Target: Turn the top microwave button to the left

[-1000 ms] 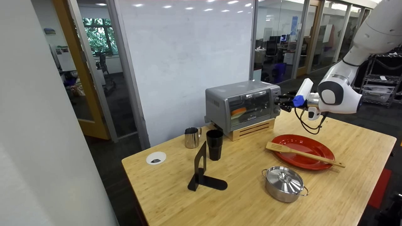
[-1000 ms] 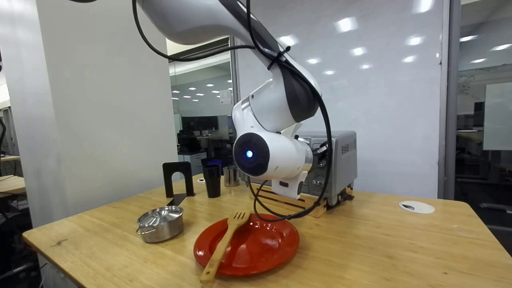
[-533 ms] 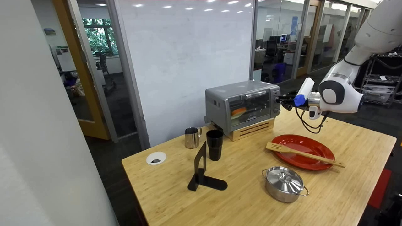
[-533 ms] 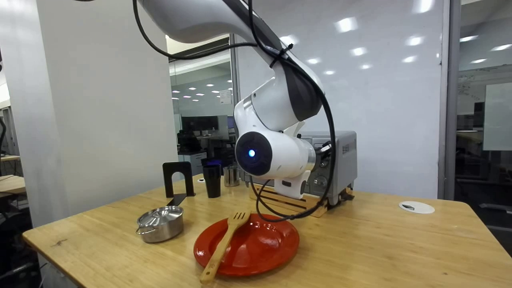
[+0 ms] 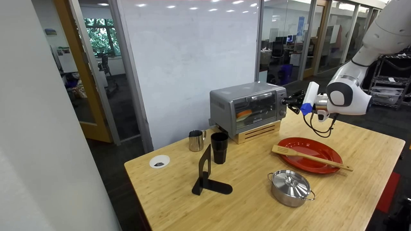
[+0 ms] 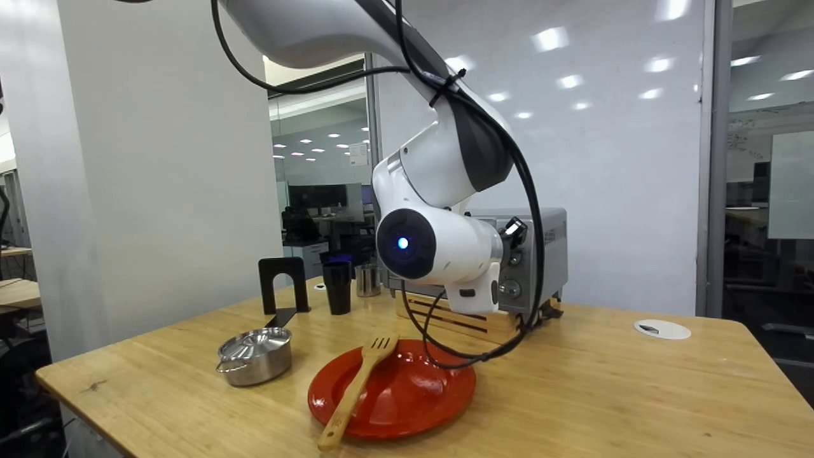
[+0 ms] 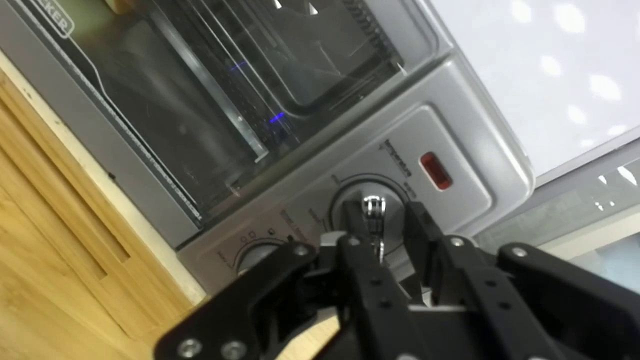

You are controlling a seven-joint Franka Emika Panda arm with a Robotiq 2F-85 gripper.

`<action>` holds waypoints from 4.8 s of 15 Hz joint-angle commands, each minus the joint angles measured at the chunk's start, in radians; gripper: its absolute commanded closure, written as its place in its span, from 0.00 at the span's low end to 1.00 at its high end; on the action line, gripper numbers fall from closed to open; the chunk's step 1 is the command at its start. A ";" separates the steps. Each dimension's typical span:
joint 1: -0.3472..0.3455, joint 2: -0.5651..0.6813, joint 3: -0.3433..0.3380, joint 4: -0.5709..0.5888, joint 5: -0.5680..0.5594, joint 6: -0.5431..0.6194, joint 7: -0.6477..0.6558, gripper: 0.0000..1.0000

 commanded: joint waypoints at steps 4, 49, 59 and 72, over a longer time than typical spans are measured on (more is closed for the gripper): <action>0.024 0.015 -0.034 -0.003 -0.077 -0.052 -0.209 0.94; 0.019 0.041 -0.044 0.020 -0.161 -0.089 -0.607 0.97; 0.002 0.064 -0.051 0.053 -0.215 -0.072 -0.842 0.97; 0.026 -0.089 -0.025 -0.112 -0.622 0.091 -0.367 0.24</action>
